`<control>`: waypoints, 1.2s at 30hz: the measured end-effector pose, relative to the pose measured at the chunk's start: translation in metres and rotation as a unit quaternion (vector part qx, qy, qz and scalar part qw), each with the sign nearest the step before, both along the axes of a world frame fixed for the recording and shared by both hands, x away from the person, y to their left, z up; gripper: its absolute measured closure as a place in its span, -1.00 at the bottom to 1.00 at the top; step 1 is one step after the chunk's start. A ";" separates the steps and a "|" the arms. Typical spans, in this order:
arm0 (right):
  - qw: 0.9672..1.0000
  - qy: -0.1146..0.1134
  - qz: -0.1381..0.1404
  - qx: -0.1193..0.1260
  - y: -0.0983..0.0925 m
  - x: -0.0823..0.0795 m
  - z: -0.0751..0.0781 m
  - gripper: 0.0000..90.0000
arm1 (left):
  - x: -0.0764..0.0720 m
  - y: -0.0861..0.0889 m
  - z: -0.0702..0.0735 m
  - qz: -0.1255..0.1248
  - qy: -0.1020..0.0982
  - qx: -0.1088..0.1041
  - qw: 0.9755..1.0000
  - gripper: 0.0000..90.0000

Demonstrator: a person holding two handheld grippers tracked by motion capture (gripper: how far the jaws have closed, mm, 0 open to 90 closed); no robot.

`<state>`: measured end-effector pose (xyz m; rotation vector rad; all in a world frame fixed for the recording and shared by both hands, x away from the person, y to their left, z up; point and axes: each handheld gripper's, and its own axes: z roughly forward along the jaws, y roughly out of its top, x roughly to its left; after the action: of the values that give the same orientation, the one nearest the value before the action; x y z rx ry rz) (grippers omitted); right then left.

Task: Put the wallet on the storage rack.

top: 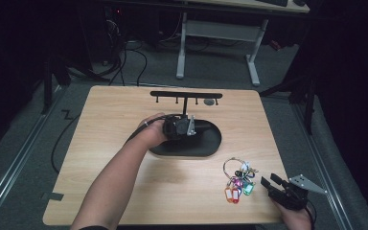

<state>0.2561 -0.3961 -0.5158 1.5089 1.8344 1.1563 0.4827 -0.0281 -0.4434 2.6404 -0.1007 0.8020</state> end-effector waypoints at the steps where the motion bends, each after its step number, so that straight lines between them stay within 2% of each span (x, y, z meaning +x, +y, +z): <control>1: 1.000 0.000 0.001 -0.002 0.000 0.000 0.000 0.11 | 0.002 0.000 -0.001 0.001 0.003 0.000 1.000 0.65; 4: 1.000 0.001 0.005 -0.004 0.002 0.001 -0.001 0.11 | 0.004 0.001 -0.010 0.001 -0.004 0.021 1.000 0.65; 7: 1.000 0.004 0.006 -0.006 0.004 0.001 -0.001 0.11 | 0.004 0.002 -0.011 -0.002 -0.006 0.022 1.000 0.65; 9: 1.000 0.004 0.008 -0.008 0.004 0.000 -0.002 0.10 | 0.003 0.001 -0.012 -0.004 -0.001 0.023 1.000 0.65; 14: 1.000 0.001 0.001 -0.007 0.003 -0.001 -0.001 0.10 | -0.006 -0.002 -0.018 -0.010 -0.006 0.042 0.999 0.65; 22: 1.000 0.000 0.003 -0.009 0.004 -0.002 0.001 0.10 | -0.015 -0.004 -0.028 -0.017 -0.010 0.050 0.999 0.62; 24: 1.000 0.000 0.001 -0.008 0.003 -0.002 0.001 0.10 | -0.014 -0.004 -0.025 -0.012 -0.033 0.059 0.998 0.65; 27: 1.000 0.001 0.000 -0.007 0.001 -0.002 0.000 0.10 | -0.008 -0.004 -0.019 0.007 -0.042 0.059 0.997 0.67; 28: 1.000 0.001 0.000 -0.007 0.002 -0.002 0.000 0.10 | -0.007 -0.003 -0.018 0.009 -0.052 0.060 0.997 0.67; 34: 1.000 0.004 0.003 -0.009 0.003 -0.001 -0.001 0.10 | -0.007 0.000 -0.027 -0.007 -0.037 0.064 0.997 0.66; 36: 1.000 0.005 0.003 -0.012 0.003 -0.001 -0.001 0.11 | -0.007 0.000 -0.027 -0.004 -0.034 0.063 0.997 0.66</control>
<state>0.2552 -0.3928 -0.5169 1.4989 1.8553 1.1270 0.4759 -0.0284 -0.4706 2.7293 -0.1856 0.9099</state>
